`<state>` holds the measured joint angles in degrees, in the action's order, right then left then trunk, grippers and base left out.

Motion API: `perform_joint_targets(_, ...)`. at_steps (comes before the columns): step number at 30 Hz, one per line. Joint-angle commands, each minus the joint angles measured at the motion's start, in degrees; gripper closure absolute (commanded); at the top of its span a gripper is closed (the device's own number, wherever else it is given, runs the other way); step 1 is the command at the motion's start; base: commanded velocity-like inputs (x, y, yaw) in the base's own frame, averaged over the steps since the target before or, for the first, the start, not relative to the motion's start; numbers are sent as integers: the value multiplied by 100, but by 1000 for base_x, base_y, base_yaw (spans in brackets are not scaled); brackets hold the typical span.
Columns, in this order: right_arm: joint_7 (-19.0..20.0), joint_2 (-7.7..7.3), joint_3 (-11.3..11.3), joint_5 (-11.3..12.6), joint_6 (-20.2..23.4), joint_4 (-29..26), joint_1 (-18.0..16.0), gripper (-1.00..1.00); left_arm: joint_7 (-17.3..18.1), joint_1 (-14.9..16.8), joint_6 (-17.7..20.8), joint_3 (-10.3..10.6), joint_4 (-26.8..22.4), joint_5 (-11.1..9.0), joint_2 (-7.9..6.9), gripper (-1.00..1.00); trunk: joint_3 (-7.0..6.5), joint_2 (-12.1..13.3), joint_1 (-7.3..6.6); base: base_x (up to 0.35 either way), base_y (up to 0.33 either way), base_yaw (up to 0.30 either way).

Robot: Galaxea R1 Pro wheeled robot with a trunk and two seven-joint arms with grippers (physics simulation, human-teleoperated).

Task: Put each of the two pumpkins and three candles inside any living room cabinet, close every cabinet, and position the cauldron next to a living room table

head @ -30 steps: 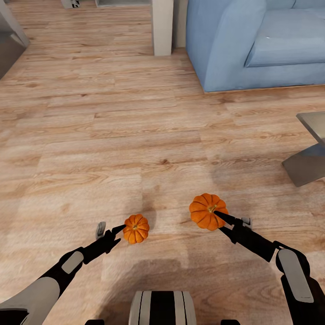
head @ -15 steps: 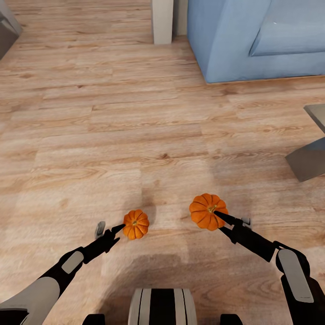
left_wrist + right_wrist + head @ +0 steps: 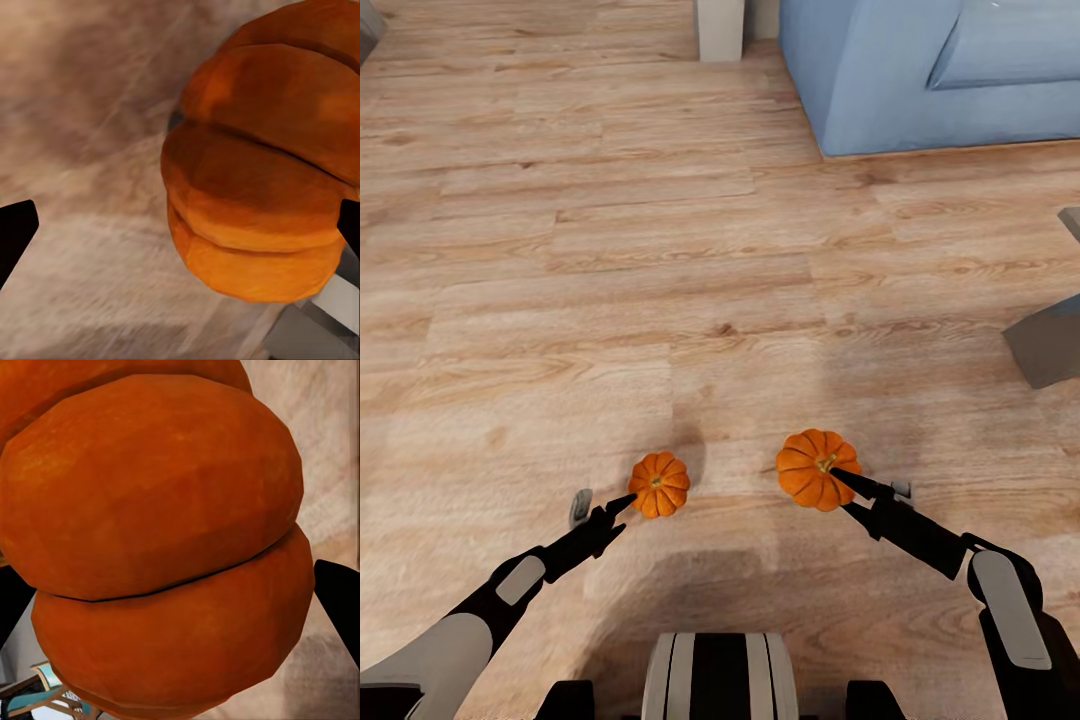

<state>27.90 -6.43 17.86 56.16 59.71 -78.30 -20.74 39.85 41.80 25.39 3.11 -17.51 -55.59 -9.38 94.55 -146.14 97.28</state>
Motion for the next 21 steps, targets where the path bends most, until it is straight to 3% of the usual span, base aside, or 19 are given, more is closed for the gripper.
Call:
perform_joint_targets(1, 48, 1, 5, -17, 29, -1, -3, 100, -17, 0, -34, 64, 19, 67, -2, -100, 3, -1, 1, 0, 0, 0)
perform_joint_targets(21, 48, 1, -11, -17, 29, -8, -3, 100, 57, 3, -232, 115, 11, 92, 7, -100, 3, -1, 1, 0, 0, 0)
